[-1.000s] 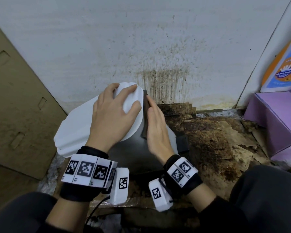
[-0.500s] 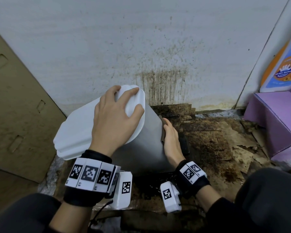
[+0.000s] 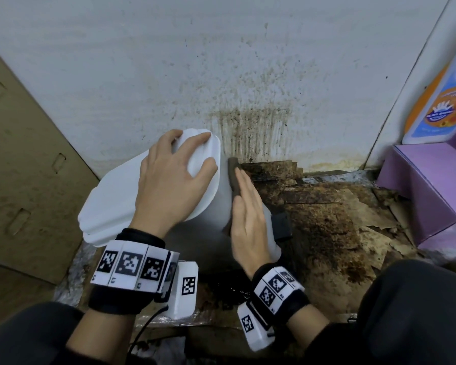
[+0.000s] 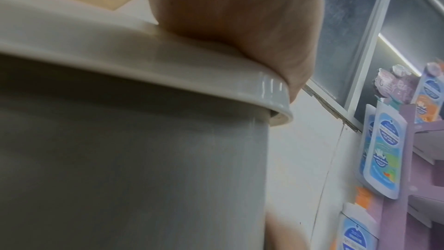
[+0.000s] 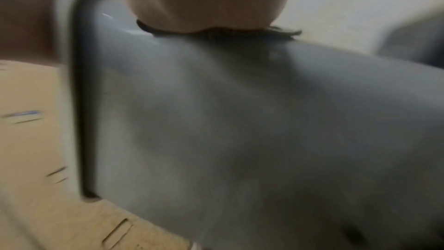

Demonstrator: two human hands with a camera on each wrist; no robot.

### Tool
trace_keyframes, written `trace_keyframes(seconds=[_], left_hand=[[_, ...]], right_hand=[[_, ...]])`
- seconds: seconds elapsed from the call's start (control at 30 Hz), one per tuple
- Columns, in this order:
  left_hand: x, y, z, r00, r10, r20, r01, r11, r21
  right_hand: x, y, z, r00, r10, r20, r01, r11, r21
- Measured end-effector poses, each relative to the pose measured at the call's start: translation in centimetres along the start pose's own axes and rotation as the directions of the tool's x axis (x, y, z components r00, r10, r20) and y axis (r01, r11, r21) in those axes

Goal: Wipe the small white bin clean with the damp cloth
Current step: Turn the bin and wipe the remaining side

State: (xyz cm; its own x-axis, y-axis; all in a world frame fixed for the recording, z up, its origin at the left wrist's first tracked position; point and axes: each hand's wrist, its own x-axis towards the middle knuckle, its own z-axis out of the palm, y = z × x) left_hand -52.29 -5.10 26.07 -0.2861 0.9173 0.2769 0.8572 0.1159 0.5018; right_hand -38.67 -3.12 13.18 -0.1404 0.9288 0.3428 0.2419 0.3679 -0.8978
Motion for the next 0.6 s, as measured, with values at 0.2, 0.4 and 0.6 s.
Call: trace_keyframes(seconds=[0.2,0.4,0.6], left_hand=[[0.2,-0.2,0.0,1.000,-0.001,0.004,0.001,1.000,-0.012],[0.3,-0.1,0.1,1.000,0.008,-0.007,-0.008,1.000,-0.004],[0.1,0.2,0.2,1.000,0.019,-0.008,-0.019,1.000,0.015]], right_hand=[[-2.7,5.1,-1.6,0.941,0.337,-0.033,-0.336,0.941,0.023],[-2.0,4.2,-2.0,0.877,0.477,-0.055,-0.468,0.874,0.130],[-0.7,0.1,-1.5,0.892,0.437,-0.115,-0.411,0.891,0.194]])
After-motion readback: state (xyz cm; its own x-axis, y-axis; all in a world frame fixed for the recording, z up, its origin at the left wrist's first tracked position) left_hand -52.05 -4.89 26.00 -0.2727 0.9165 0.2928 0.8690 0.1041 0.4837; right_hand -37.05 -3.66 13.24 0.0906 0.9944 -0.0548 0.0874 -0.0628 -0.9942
